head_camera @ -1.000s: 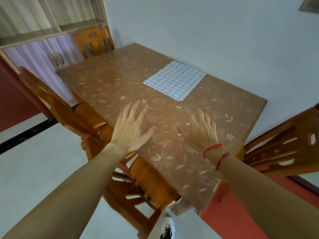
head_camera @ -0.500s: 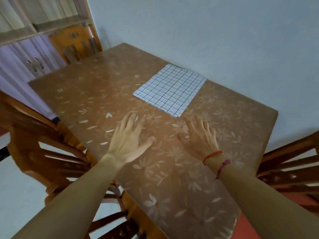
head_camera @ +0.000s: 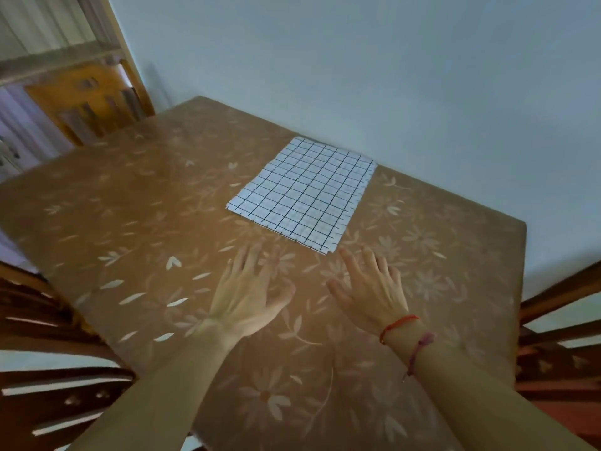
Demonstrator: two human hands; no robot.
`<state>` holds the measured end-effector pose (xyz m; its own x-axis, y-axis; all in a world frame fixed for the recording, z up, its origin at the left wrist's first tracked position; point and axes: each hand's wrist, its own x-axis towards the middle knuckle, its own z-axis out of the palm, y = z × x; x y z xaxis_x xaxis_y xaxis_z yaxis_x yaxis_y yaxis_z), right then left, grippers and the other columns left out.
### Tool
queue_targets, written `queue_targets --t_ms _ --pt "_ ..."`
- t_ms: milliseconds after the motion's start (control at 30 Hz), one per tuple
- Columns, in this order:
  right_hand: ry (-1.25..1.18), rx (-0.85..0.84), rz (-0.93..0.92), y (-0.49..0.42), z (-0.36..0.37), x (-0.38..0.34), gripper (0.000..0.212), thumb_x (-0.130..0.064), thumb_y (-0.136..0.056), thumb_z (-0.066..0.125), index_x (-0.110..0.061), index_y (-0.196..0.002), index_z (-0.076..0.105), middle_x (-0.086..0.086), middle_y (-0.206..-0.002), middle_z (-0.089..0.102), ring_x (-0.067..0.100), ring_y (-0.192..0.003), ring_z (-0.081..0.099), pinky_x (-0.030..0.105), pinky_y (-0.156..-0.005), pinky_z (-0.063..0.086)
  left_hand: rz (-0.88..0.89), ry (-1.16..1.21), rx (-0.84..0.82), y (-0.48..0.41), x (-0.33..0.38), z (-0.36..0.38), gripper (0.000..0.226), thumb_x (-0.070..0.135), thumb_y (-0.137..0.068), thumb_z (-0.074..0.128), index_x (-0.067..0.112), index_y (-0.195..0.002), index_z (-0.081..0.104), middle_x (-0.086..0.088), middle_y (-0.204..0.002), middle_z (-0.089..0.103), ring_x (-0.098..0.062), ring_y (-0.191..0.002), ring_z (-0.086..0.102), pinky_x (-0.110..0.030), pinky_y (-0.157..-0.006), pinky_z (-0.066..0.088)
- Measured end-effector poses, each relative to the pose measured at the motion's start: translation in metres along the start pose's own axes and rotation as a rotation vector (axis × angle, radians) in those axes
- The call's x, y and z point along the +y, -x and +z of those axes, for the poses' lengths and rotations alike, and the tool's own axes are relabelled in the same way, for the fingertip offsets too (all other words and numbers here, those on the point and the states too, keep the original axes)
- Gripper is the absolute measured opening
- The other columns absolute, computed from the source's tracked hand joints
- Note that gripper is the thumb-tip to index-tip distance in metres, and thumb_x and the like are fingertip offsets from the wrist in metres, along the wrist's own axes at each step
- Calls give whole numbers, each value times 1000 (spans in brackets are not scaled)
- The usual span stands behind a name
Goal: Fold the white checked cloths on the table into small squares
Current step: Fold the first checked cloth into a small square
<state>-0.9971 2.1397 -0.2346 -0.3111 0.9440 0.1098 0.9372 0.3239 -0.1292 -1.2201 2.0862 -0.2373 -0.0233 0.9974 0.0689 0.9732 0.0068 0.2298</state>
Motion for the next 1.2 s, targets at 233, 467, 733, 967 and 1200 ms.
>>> queue_targets --t_ms 233,467,733,967,1200 --pt "33 -10 -30 -61 65 15 62 -57 -85 44 -31 -140 33 2 -137 40 24 -123 42 43 -96 39 0 7 -12 -77 -18 60 75 65 -84 37 27 -148 30 -2 -154 24 -21 -143 17 -44 -108 35" --pt "41 0 -54 -107 123 28 61 -65 -91 29 -27 -139 32 5 -139 40 23 -129 39 47 -101 40 -61 35 -113 -138 -31 112 77 60 -88 33 26 -154 12 -2 -163 3 -23 -149 1 -47 -117 20" --pt "64 -34 -79 -134 156 35 66 -61 -92 28 -25 -148 24 12 -153 28 28 -143 21 49 -113 23 -70 -34 -87 -174 -39 145 79 65 -93 33 24 -155 7 -4 -164 0 -23 -150 -4 -44 -120 8" --pt "12 -89 -135 -144 168 34 65 -54 -95 30 -24 -151 16 9 -154 30 24 -145 18 44 -119 14 -7 -67 -150 -178 -44 161 73 62 -94 32 28 -155 10 -7 -164 4 -23 -150 -2 -43 -121 0" --pt "110 59 -120 -125 169 27 58 -53 -90 42 -17 -136 48 13 -110 63 34 -105 57 51 -103 35 47 -96 6 -156 -30 165 54 47 -95 39 22 -143 44 -12 -144 45 -29 -133 37 -43 -113 25"
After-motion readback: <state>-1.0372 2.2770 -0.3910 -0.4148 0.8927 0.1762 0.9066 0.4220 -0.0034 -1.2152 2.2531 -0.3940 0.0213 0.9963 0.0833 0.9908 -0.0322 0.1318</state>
